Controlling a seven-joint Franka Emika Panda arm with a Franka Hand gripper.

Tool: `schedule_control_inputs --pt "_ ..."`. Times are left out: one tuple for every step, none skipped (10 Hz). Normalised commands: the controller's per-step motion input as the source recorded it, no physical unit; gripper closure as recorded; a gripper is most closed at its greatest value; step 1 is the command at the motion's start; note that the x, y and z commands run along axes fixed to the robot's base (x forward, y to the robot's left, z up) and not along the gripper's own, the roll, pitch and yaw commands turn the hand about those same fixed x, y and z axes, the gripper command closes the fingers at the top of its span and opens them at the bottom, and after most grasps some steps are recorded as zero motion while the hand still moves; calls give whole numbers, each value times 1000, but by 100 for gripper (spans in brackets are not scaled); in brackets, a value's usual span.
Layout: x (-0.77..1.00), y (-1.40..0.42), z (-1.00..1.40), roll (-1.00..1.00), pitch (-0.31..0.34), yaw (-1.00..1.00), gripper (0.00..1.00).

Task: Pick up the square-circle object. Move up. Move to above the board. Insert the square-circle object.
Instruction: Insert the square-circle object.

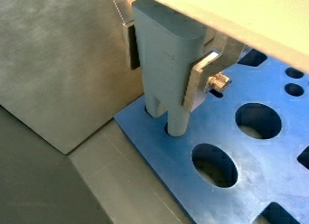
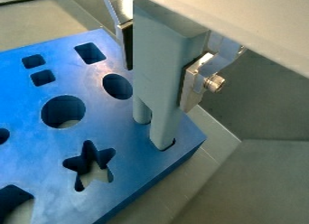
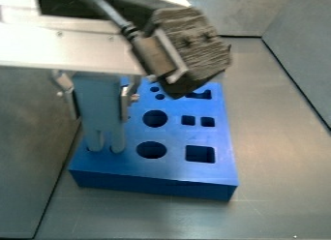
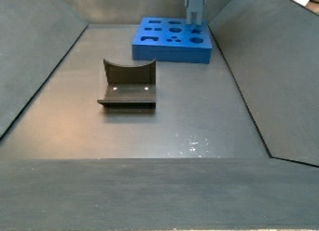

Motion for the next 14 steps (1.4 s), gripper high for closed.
schedule_control_inputs --pt "-231 -209 -820 126 -227 0 100" --pt "-197 -254 -809 120 -237 0 100" --pt "-171 -280 -794 116 -249 0 100" --pt "-120 -371 -771 114 -264 0 100" --pt "-11 -466 -680 63 -314 0 100" --pt "69 -523 -786 67 -254 0 100" --pt "900 -123 -883 -33 -126 0 100" --pt "957 269 -734 -224 -121 86 100" --pt "843 371 -526 -99 -91 211 100" --pt "74 0 -346 216 -81 189 100" --pt "-317 -91 -586 316 -226 254 100" --pt "-309 -80 -583 310 -237 277 100" --pt "-283 0 -506 317 -266 346 100" --pt "-263 0 -477 301 -284 386 100"
